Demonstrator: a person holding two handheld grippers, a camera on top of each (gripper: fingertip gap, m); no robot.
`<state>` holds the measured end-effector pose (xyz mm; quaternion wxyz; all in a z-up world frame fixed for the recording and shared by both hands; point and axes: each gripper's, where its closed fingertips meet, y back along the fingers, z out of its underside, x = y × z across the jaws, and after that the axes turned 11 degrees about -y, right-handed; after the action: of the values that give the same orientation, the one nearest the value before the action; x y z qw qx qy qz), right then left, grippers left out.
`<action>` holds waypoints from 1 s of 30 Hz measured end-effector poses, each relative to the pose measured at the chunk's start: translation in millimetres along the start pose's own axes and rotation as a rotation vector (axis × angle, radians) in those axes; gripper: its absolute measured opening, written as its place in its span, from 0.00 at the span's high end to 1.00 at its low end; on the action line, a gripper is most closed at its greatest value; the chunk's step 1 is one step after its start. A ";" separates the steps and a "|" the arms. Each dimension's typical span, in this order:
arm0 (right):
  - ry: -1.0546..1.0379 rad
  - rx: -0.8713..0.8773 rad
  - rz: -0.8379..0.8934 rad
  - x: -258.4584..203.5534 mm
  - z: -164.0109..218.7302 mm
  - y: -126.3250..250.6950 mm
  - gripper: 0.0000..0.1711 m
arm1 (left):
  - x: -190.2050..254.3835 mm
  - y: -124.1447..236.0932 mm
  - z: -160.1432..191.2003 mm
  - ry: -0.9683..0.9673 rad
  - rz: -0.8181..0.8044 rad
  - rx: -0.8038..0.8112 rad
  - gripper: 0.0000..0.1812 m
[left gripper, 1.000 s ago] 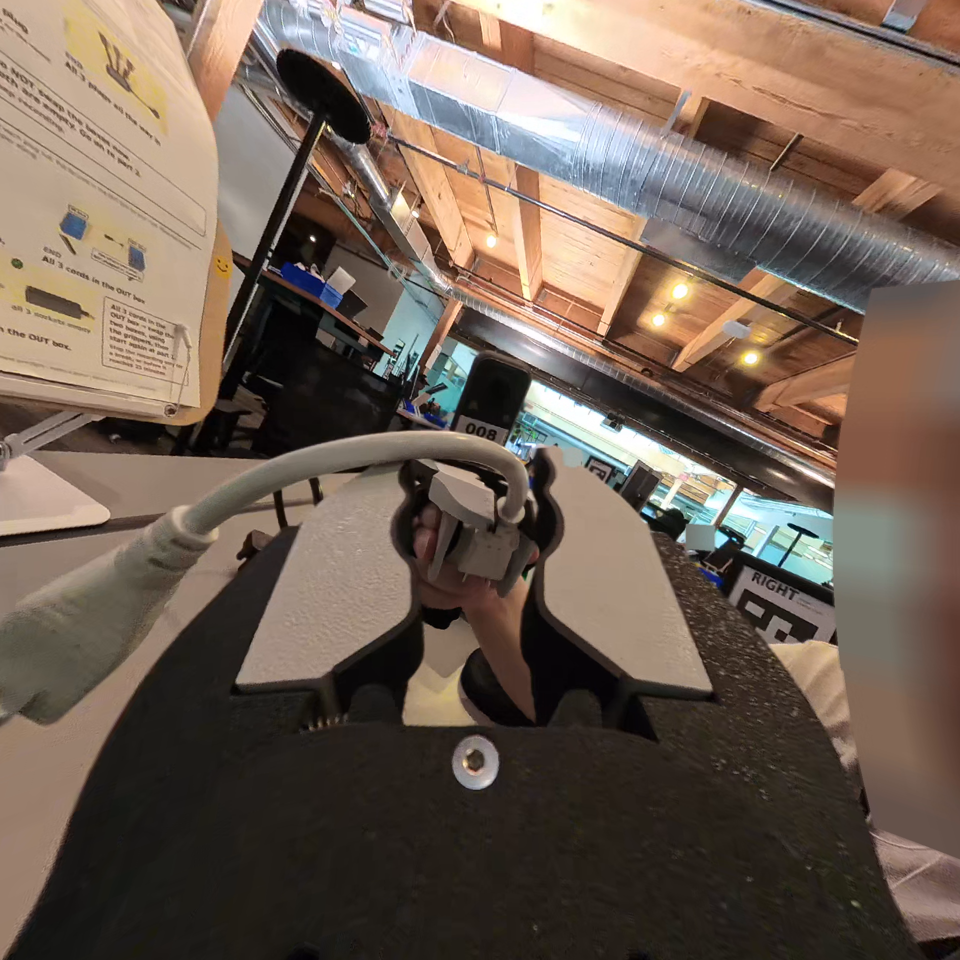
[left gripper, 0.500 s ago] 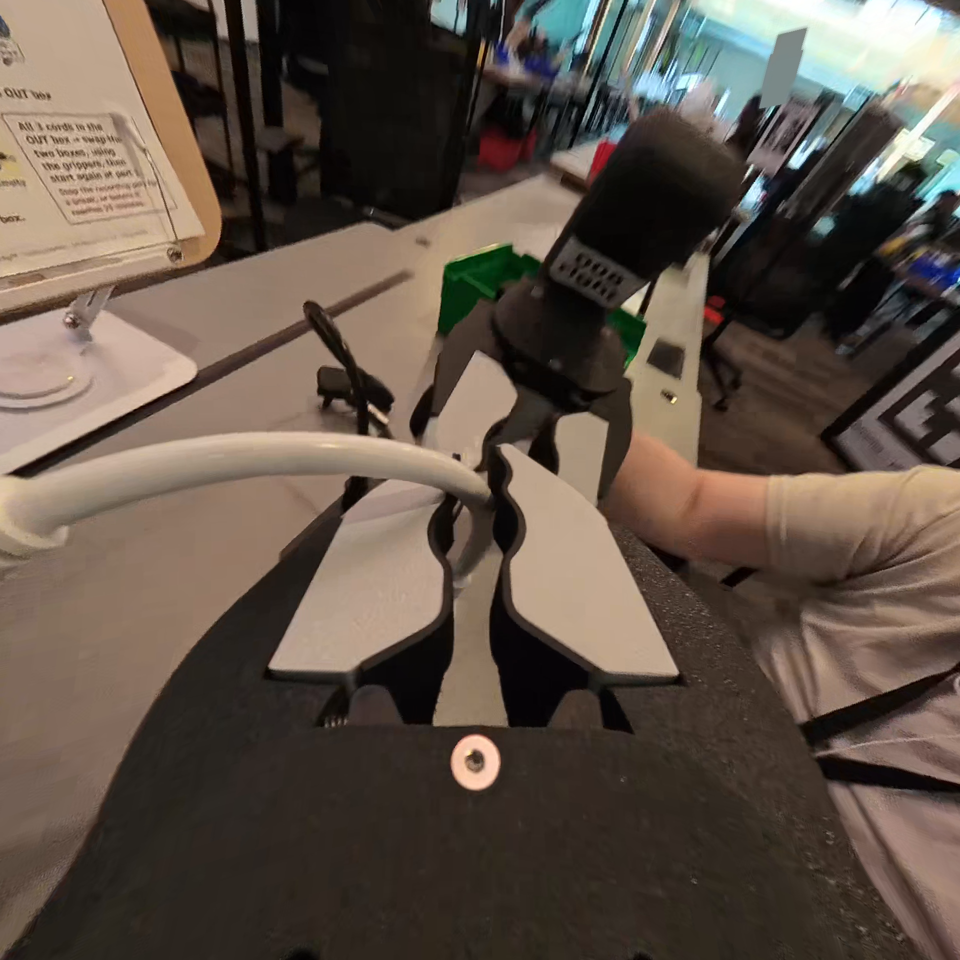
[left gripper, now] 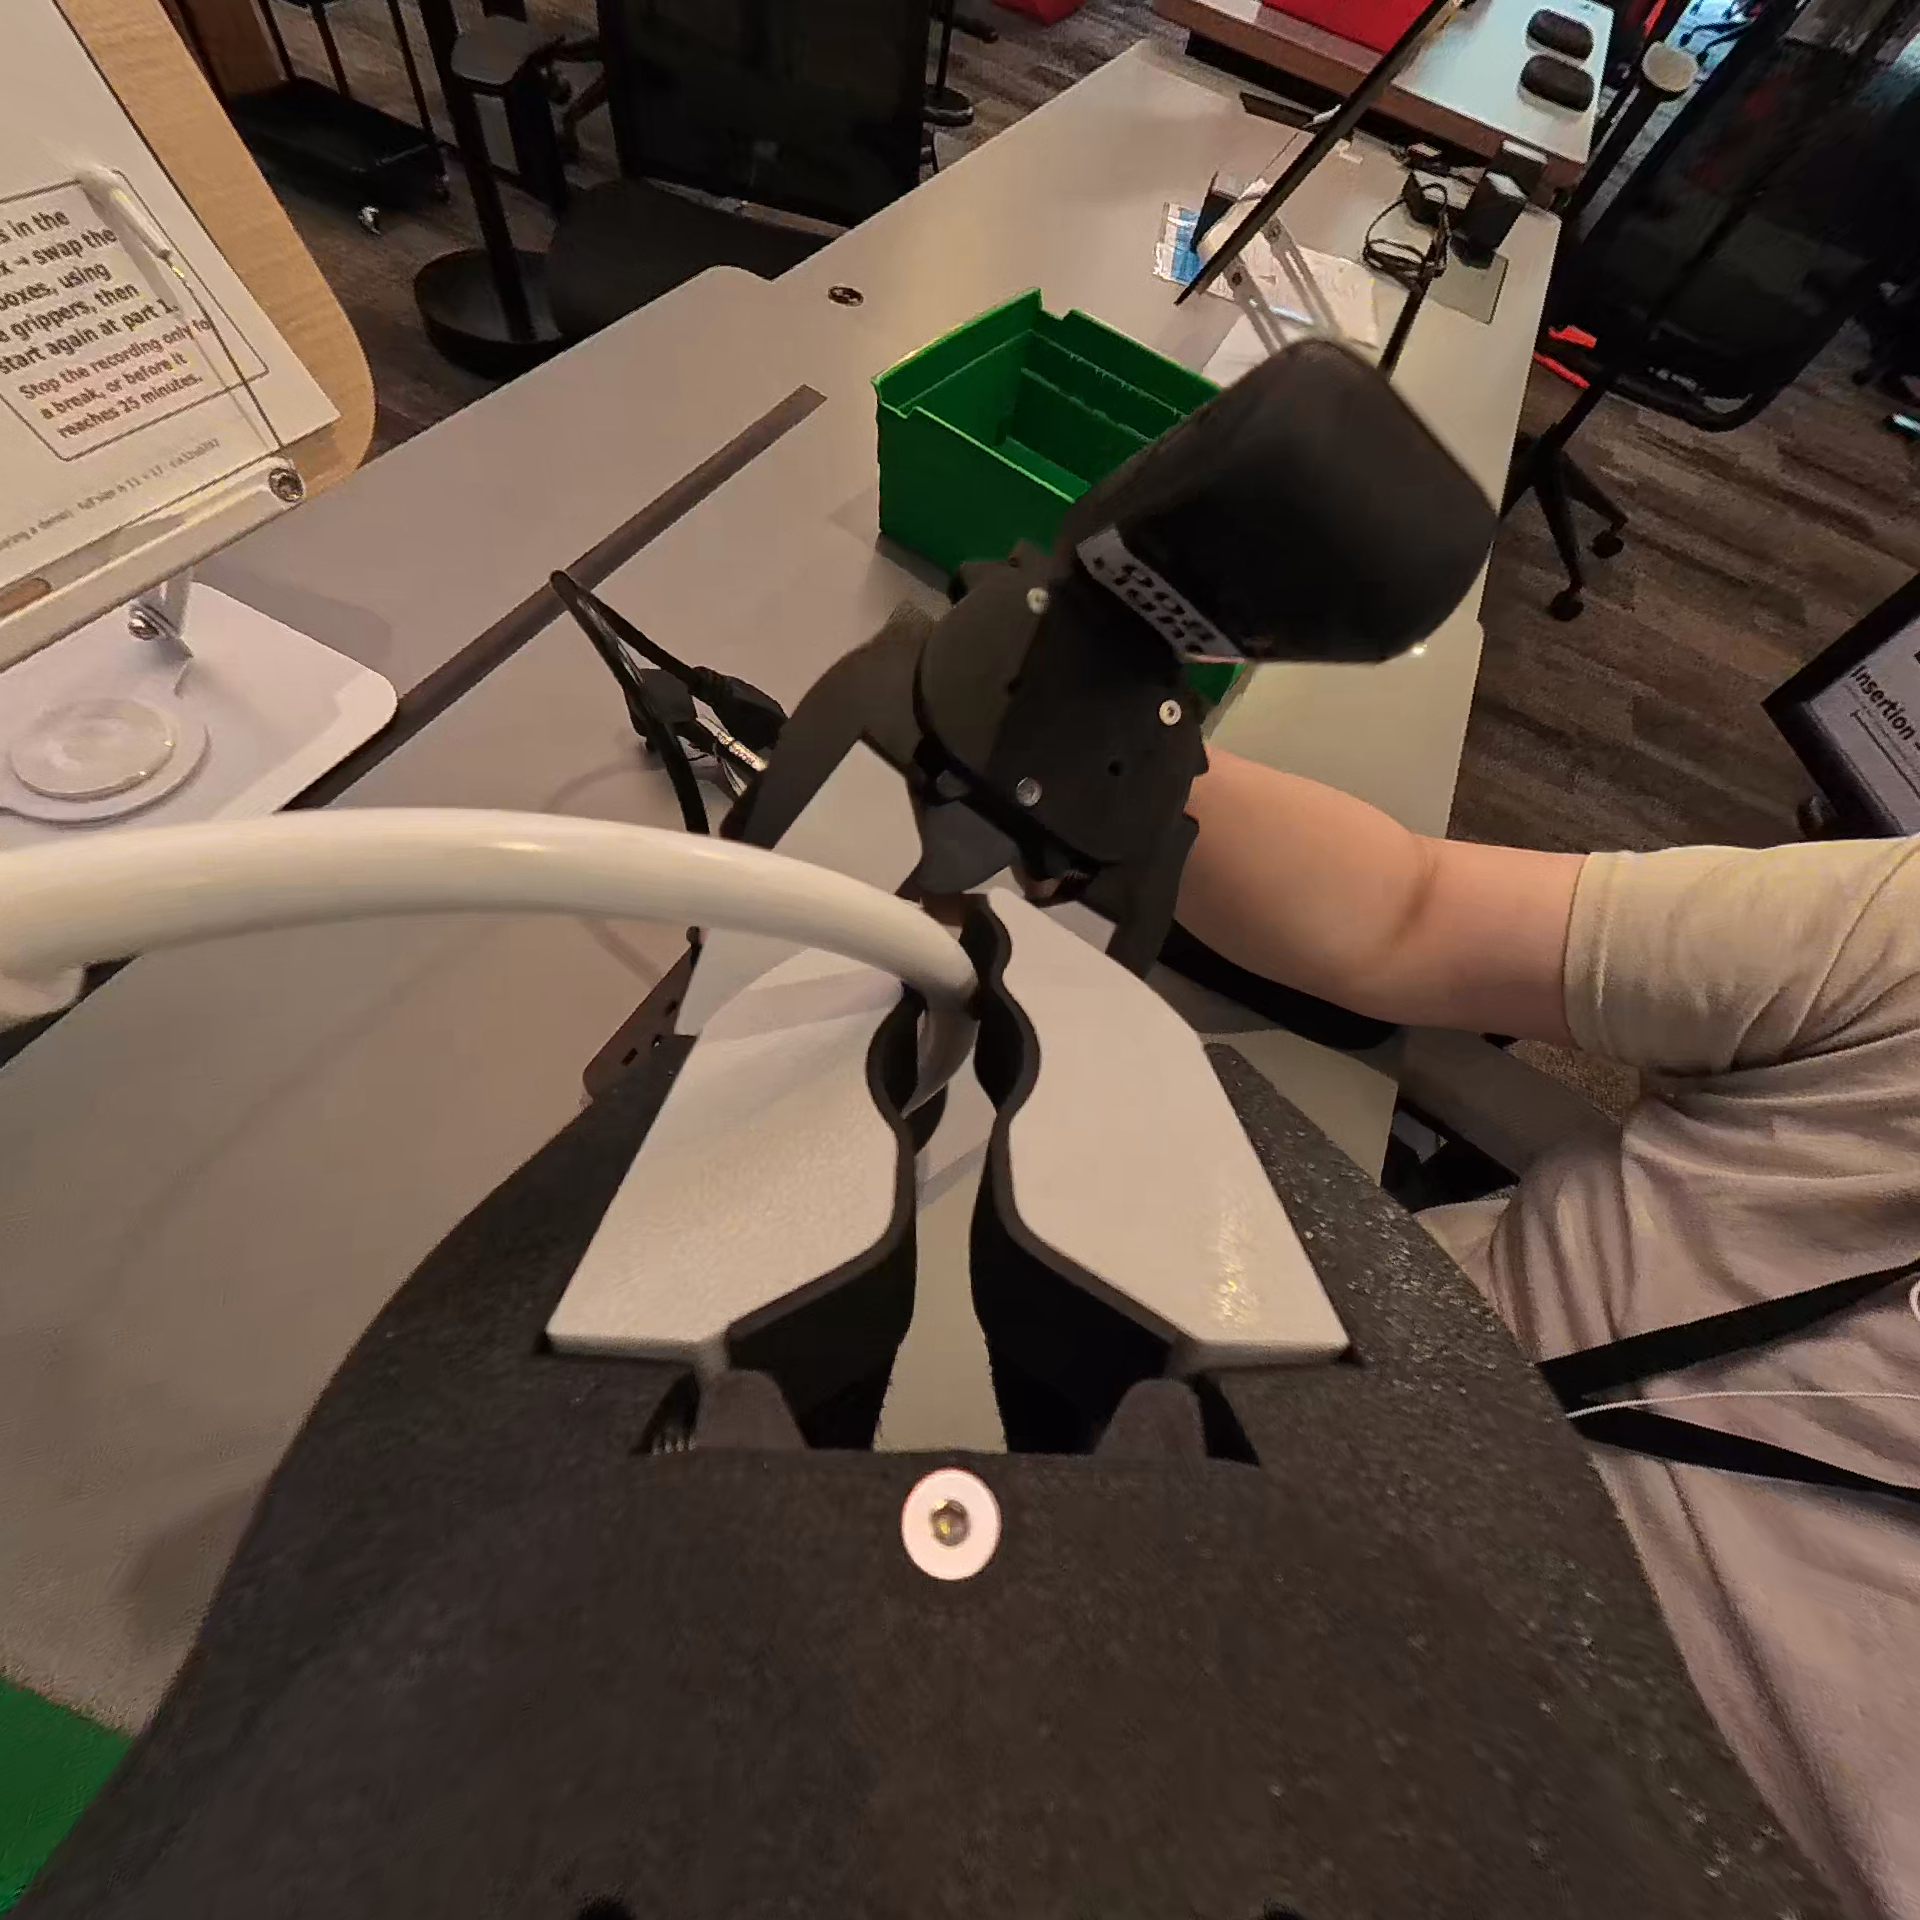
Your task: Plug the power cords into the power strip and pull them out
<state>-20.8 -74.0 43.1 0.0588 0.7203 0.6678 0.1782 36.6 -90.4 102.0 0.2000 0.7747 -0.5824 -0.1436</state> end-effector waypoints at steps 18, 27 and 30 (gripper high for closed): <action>0.040 0.170 0.021 9.9 -11.4 9.0 0.85 | -22.9 26.4 2.0 -0.171 -0.338 0.033 0.62; 0.192 0.402 -0.060 -18.5 -49.7 46.9 0.85 | -10.1 25.0 18.2 0.369 0.239 0.656 0.60; 0.219 0.367 -0.062 -22.6 -46.7 43.2 0.85 | -0.6 9.0 14.8 0.386 0.363 0.686 0.62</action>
<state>3.2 -107.7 96.5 -0.1408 0.6742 0.7135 0.1288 22.1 -94.1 93.3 0.0580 0.6941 -0.6751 0.2433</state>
